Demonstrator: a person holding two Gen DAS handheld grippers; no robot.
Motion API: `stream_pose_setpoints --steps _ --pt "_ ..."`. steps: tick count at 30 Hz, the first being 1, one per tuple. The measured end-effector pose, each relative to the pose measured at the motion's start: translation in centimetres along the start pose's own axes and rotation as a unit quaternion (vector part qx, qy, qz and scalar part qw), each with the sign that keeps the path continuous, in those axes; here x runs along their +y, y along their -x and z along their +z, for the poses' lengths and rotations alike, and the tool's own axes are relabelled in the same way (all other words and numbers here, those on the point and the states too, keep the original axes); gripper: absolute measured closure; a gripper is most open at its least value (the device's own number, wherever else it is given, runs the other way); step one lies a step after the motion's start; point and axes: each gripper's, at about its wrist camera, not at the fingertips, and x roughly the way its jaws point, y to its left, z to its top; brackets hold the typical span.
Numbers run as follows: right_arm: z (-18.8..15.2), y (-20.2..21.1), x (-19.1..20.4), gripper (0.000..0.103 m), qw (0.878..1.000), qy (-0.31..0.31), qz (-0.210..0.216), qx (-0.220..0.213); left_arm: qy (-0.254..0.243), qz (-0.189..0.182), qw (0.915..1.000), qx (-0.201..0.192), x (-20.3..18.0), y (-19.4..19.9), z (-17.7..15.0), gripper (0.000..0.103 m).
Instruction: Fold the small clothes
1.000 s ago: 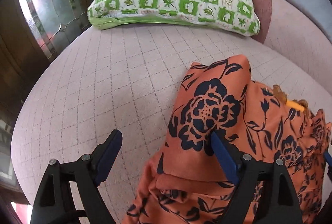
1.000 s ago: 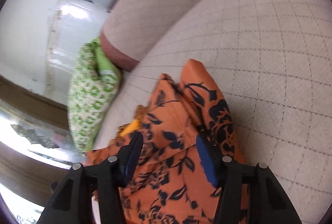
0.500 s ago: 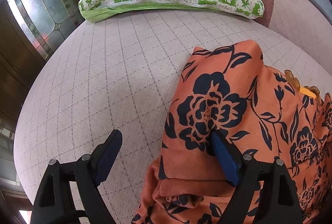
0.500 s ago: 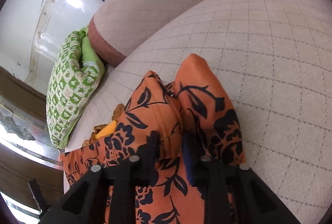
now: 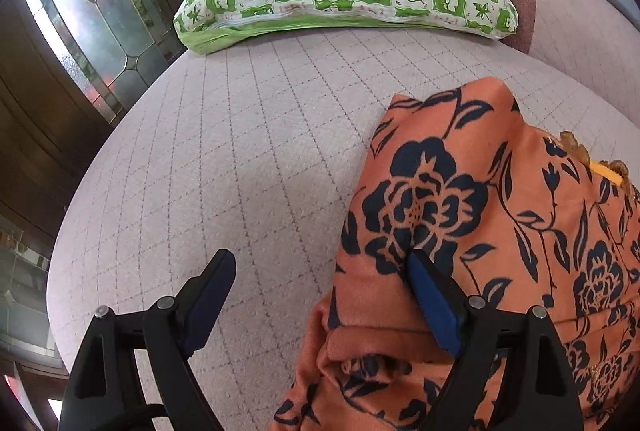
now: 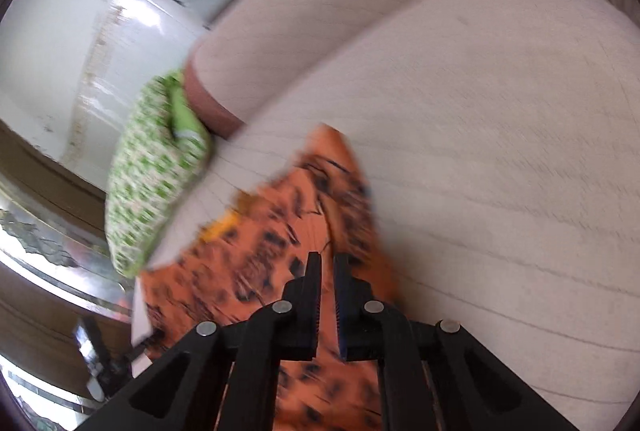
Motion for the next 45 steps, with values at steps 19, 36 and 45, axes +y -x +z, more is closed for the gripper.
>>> stream_pose_setpoints --steps 19,36,45 --pt "1.5 -5.7 1.3 0.063 0.999 -0.027 0.038 0.023 0.029 -0.005 0.9995 0.007 1.0 -0.2 0.8 0.016" --pt "0.1 1.0 3.9 0.098 0.997 0.074 0.006 -0.029 0.046 -0.004 0.9989 -0.002 2.9 0.4 1.3 0.016" --pt "1.2 -2.7 0.9 0.094 0.994 0.048 -0.036 0.091 0.037 0.011 0.9992 -0.012 2.1 1.0 1.4 0.016"
